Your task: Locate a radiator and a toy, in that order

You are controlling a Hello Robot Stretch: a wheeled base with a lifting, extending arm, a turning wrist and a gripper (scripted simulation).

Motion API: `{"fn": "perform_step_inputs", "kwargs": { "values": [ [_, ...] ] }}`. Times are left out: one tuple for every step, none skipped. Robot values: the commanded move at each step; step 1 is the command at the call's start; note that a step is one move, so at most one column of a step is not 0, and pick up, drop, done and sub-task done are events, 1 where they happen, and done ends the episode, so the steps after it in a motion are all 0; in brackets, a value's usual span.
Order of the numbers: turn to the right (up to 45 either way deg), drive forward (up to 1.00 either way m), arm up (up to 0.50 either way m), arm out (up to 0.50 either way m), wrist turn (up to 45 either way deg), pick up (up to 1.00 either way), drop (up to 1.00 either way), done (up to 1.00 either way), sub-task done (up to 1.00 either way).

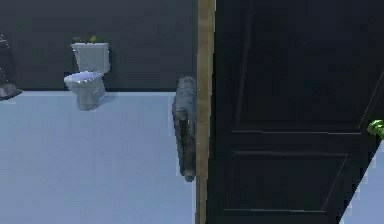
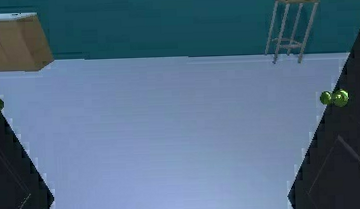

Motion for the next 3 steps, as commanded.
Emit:
{"fn": "perform_step_inputs", "kwargs": {
  "values": [
    [0.0, 0.35, 0.00, 0.00, 0.0, 0.00, 0.00, 0.00, 0.00],
    [0.0, 0.00, 0.00, 0.00, 0.0, 0.00, 0.00, 0.00, 1.00],
    [-45.0, 0.00, 0.00, 0.00, 0.0, 0.00, 0.00, 0.00, 0.00]
  ]
}}
